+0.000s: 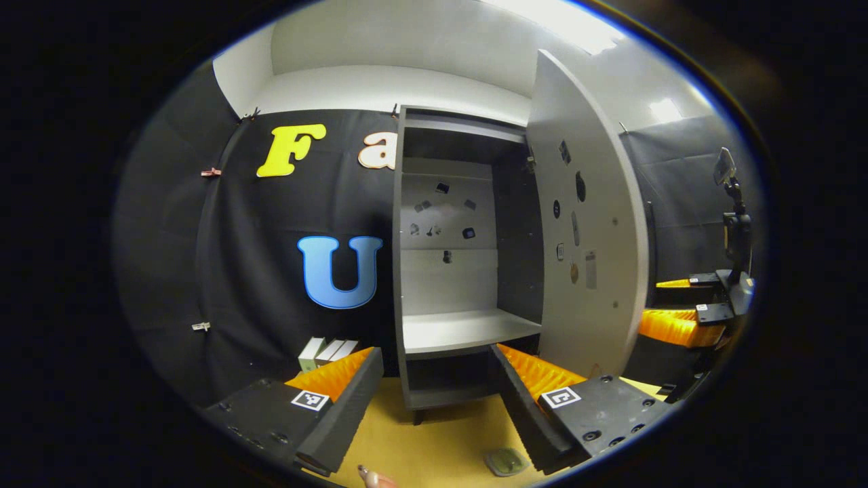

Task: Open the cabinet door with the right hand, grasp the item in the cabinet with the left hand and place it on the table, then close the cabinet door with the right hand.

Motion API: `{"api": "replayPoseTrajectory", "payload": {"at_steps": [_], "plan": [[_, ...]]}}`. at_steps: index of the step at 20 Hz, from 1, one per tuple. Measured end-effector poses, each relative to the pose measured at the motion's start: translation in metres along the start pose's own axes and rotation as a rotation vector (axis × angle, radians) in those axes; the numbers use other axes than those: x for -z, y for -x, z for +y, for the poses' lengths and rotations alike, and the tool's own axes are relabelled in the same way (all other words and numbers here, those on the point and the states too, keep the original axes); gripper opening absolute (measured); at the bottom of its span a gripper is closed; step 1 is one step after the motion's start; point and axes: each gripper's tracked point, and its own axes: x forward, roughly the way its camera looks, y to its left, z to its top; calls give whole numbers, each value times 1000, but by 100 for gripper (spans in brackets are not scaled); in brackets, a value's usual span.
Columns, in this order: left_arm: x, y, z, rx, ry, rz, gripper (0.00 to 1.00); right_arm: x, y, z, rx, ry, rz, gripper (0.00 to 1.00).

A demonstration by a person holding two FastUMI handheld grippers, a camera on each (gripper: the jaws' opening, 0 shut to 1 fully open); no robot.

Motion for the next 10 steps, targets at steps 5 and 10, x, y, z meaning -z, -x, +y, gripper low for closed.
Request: {"api": "replayPoseTrajectory", "payload": {"at_steps": [5, 10], "plan": [[-4, 7, 7, -13, 0, -10, 98, -10, 13, 25, -47, 44, -15, 97], [8, 3, -10, 11, 21, 13, 98, -9, 7, -21, 80, -33, -6, 96]]}}
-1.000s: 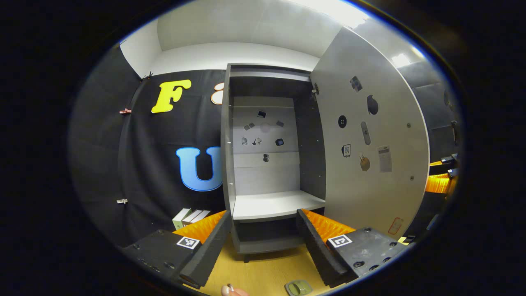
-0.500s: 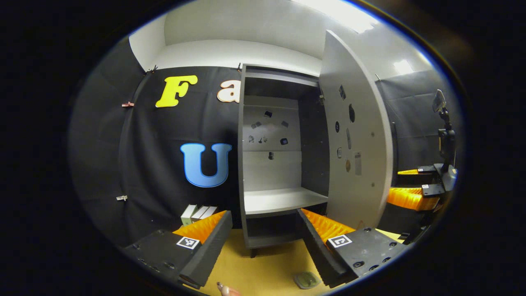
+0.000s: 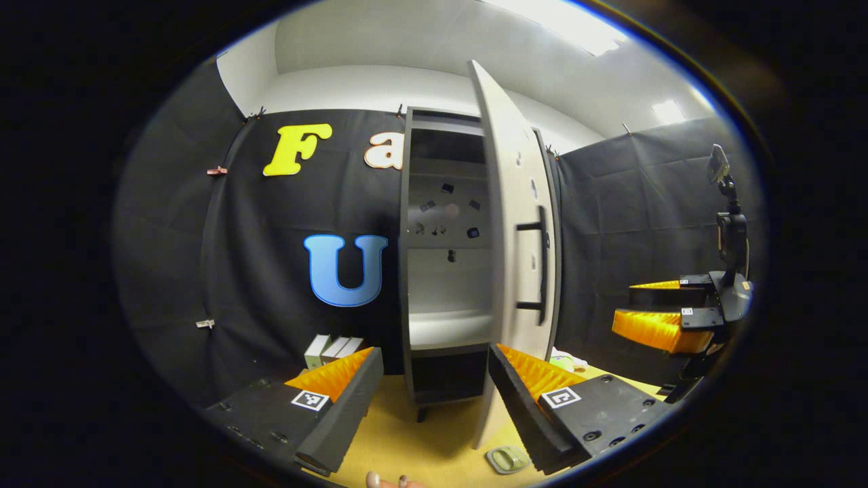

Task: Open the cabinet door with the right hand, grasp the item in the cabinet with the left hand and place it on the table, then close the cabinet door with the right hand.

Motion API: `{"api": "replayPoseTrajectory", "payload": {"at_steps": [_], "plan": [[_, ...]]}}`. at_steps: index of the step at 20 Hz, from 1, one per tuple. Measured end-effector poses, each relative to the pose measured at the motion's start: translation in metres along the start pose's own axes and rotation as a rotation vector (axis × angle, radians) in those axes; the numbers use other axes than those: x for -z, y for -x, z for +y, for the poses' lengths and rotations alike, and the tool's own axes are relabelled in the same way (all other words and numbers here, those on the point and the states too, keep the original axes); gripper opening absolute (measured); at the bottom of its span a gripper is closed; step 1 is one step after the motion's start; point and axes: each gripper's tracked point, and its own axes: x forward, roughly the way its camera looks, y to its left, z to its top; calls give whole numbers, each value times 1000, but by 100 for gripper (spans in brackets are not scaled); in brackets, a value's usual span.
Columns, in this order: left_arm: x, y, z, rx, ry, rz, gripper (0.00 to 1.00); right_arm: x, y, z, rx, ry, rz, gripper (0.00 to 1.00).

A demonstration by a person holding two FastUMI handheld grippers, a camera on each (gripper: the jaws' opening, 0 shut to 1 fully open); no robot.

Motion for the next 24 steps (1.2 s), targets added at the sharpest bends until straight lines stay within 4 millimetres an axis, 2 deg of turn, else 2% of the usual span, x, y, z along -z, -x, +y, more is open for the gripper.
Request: {"api": "replayPoseTrajectory", "payload": {"at_steps": [5, 9, 13, 18, 24], "plan": [[1, -4, -13, 15, 65, 16, 98, -6, 5, -22, 81, -66, 12, 96], [-7, -7, -12, -4, 48, 13, 98, 1, 8, -36, 130, -36, 30, 96], [-9, -13, -28, 24, 34, -3, 95, 8, 13, -48, 174, 16, 53, 96], [-19, -15, -27, 16, 22, -35, 95, -6, 14, -44, 172, 11, 6, 96], [-18, -13, -29, 5, 5, -33, 95, -6, 9, -44, 182, 5, -4, 96]]}}
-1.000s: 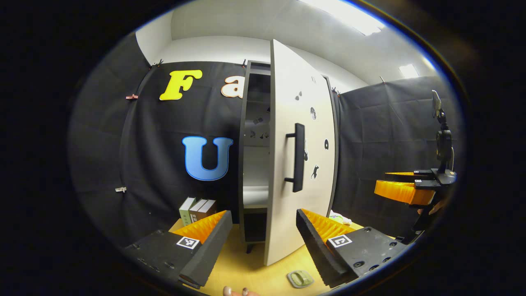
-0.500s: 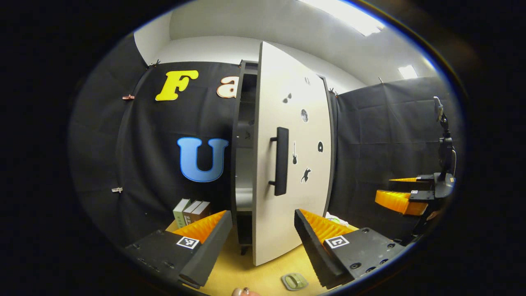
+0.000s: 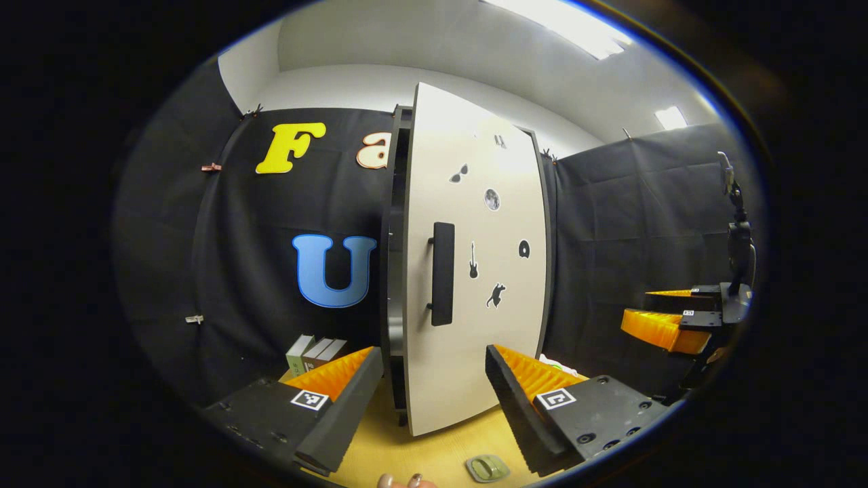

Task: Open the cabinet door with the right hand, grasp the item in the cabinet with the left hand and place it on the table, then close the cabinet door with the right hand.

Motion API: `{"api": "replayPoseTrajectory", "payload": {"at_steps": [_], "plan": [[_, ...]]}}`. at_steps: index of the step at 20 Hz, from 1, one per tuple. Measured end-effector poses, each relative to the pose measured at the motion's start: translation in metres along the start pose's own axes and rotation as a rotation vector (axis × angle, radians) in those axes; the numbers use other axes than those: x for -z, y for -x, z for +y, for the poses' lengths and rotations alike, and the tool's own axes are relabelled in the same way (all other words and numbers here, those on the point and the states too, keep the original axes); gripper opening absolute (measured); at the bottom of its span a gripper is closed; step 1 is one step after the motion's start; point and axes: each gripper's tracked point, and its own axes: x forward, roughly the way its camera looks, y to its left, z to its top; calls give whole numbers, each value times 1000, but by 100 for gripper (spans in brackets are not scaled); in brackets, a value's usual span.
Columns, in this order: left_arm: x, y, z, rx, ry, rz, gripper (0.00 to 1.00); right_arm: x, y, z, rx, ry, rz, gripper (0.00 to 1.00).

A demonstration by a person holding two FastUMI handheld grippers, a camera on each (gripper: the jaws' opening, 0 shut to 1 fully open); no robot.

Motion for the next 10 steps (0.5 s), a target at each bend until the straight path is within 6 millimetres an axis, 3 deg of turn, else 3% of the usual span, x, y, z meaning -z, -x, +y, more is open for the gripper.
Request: {"api": "replayPoseTrajectory", "payload": {"at_steps": [4, 10], "plan": [[-5, 0, -7, 11, 13, -24, 94, 1, 2, 5, -20, -9, -4, 96], [-5, -1, -13, 39, 24, -26, 95, -8, 6, -5, -6, -4, -27, 96]]}}
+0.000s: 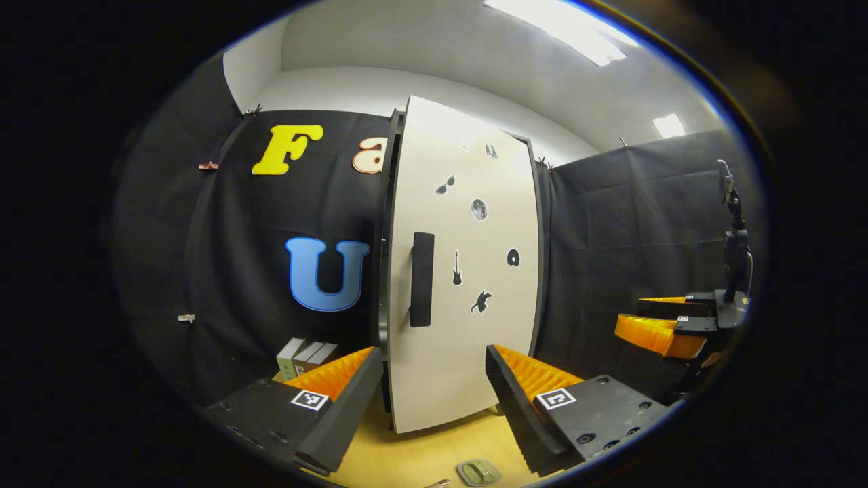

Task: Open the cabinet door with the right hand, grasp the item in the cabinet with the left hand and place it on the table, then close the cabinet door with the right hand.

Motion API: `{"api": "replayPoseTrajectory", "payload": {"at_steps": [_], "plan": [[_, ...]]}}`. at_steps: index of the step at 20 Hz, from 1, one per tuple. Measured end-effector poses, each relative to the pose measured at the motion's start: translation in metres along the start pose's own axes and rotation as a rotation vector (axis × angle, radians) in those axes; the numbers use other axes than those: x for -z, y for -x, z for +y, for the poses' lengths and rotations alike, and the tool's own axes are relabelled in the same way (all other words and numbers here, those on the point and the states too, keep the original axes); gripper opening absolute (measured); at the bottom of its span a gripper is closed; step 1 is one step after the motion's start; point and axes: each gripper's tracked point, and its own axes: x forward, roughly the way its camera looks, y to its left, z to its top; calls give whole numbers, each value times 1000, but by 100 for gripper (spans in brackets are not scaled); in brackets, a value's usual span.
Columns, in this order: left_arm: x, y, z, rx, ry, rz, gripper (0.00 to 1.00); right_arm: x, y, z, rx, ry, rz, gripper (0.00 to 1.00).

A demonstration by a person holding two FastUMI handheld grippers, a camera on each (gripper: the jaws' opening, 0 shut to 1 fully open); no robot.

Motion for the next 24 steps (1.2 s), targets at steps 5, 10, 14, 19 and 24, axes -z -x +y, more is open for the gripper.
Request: {"api": "replayPoseTrajectory", "payload": {"at_steps": [5, 10, 14, 19, 24], "plan": [[0, -3, -4, 5, -5, 2, 95, -3, 3, -4, 12, 11, -5, 96], [2, -5, -5, 4, -17, 11, 95, -4, 3, -4, 5, 14, -4, 96], [10, -7, -4, -8, -13, 33, 95, -5, 1, -3, -10, 24, -2, 96], [6, -12, 0, -18, -19, 27, 95, -8, -4, -5, -17, 24, -8, 96], [9, -16, 2, -20, -29, 40, 95, -6, -11, -4, -20, 25, -9, 96]]}}
